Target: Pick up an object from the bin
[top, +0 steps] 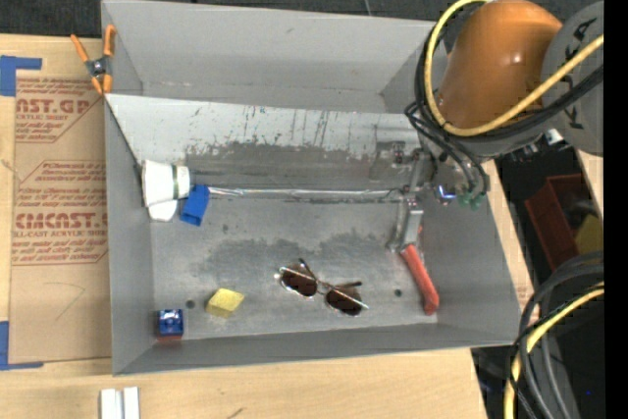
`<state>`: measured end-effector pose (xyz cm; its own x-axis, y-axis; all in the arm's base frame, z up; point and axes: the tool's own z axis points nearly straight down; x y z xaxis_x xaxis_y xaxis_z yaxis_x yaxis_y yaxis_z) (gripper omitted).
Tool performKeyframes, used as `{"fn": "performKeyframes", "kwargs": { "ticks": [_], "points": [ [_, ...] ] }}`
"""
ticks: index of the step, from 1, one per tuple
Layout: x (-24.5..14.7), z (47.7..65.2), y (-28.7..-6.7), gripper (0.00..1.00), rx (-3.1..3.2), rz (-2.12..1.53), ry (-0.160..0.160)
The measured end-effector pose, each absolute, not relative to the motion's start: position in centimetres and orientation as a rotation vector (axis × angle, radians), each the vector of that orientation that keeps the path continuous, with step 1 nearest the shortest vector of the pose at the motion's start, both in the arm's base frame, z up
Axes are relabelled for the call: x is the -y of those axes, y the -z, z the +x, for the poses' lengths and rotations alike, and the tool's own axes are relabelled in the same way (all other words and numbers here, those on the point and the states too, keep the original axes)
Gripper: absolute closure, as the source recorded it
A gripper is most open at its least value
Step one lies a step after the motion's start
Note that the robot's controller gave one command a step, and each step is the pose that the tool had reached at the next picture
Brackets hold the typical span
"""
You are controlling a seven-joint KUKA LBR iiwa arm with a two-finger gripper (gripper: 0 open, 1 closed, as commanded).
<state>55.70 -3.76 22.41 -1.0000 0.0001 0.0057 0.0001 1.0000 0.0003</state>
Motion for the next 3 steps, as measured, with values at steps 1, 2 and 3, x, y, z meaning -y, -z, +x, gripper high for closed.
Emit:
{"fn": "performKeyframes", "kwargs": {
  "ticks": [1, 2, 3],
  "points": [
    [3.8, 55.9, -22.8, 0.0, 3.144, 0.001, -0.001],
    [2.3, 54.8, -18.7, 0.0, 3.15, 0.033, -0.003],
    [0.2, 54.3, -13.4, 0.0, 3.146, 0.064, -0.001]
  ]
}}
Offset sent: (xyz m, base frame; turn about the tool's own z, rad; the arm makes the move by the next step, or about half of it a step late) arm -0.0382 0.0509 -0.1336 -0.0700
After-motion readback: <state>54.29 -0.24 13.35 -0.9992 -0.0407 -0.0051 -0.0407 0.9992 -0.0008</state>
